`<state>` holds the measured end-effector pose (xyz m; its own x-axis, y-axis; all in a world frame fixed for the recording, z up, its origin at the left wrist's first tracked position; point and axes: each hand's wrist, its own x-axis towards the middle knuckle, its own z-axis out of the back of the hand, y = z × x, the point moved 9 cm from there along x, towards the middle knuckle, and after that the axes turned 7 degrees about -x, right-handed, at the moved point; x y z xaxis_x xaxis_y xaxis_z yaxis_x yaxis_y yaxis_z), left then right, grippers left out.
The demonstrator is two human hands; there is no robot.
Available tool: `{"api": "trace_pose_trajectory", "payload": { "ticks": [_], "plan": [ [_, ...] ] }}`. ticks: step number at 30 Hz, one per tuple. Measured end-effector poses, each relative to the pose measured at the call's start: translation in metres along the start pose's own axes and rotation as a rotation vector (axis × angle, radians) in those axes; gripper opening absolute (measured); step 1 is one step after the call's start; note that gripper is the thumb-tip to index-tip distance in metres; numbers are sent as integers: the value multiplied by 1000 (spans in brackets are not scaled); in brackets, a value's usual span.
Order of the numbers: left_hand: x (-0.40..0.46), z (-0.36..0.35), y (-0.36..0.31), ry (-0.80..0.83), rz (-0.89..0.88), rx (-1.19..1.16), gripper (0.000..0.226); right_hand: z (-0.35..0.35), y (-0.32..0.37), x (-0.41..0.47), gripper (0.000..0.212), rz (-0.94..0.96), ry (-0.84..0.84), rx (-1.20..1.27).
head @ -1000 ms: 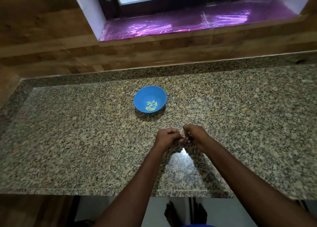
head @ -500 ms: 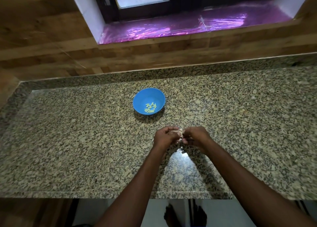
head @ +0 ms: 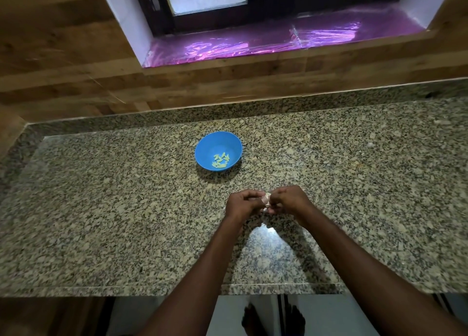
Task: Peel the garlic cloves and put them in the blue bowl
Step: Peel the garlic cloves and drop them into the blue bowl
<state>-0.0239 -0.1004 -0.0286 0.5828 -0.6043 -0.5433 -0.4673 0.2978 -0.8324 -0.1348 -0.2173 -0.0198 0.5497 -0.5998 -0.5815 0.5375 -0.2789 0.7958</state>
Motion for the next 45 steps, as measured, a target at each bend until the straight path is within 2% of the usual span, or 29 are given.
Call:
{"api": "trace_pose_trajectory", "payload": {
  "ticks": [9, 14, 26, 28, 32, 35, 38, 41, 45],
  "plan": [
    [-2, 2, 0, 18, -67, 19, 22, -8, -3, 5, 3, -46, -27, 8],
    [-4, 3, -2, 29, -118, 61, 20, -15, -13, 0, 6, -150, -74, 110],
    [7, 29, 17, -132, 7, -25, 11, -24, -30, 6, 11, -236, -29, 200],
    [11, 41, 17, -190, -19, 79, 15, -24, -35, 8, 11, -243, -29, 218],
    [12, 59, 2, -292, -196, 535, 24, -26, -41, 8, 8, -230, 14, 235],
    [15, 59, -1, -285, -260, 667, 26, -23, -38, 5, 5, -164, 37, 180],
    [11, 54, -6, -279, -337, 779, 27, -8, -32, 3, 12, -57, -43, 4],
    [-14, 35, -17, -347, -538, 921, 26, 5, -25, 0, 14, 51, -137, -210],
    [-37, -8, 5, -187, -653, 1032, 22, 8, -25, 2, 20, 82, -166, -454]
  ]
}}
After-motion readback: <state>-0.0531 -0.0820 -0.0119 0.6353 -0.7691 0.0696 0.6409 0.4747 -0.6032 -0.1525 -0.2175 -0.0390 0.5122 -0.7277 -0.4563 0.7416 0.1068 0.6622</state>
